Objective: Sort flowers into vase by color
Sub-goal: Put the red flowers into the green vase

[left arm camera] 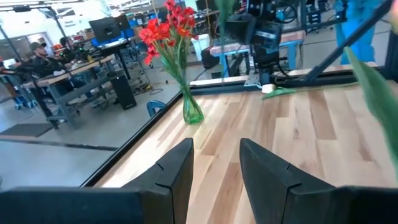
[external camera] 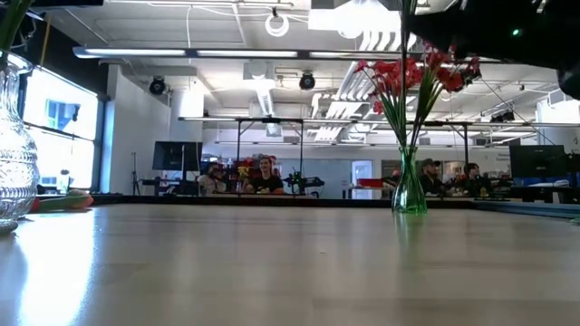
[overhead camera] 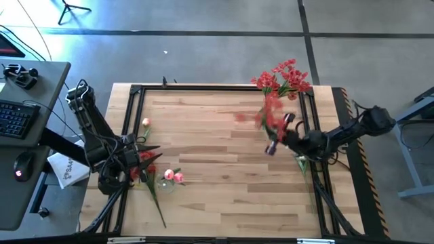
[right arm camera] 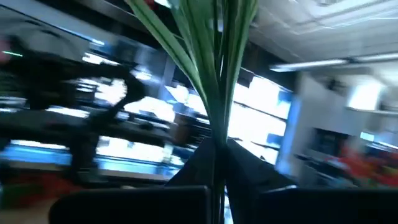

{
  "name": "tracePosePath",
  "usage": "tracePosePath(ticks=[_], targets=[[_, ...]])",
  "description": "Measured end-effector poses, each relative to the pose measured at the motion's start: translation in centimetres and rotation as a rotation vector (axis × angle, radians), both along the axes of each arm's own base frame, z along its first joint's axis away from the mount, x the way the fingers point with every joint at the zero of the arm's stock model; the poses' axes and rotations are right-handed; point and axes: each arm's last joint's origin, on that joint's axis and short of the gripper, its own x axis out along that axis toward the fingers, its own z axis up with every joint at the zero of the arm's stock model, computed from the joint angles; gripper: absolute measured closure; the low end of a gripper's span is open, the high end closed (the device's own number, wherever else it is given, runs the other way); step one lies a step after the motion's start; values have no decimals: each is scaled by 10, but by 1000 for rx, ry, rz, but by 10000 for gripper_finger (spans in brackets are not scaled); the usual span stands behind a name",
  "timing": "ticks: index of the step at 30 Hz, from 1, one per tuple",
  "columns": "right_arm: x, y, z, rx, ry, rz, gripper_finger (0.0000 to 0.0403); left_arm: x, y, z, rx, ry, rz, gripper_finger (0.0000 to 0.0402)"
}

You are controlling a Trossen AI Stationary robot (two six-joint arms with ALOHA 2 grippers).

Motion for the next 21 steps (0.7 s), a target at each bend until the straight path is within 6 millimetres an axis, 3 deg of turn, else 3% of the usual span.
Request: tracePosePath(ticks=[5, 11, 21], targets=[[3, -24, 9, -8, 2, -253, 395, 3, 3, 0, 3, -1, 32, 283], [3, -55, 16, -8, -26, -421, 396, 7, 6, 0, -4, 2, 56, 283], [0, -82, 14, -39, -28, -380, 396, 8, 7, 0, -14, -2, 67, 283]])
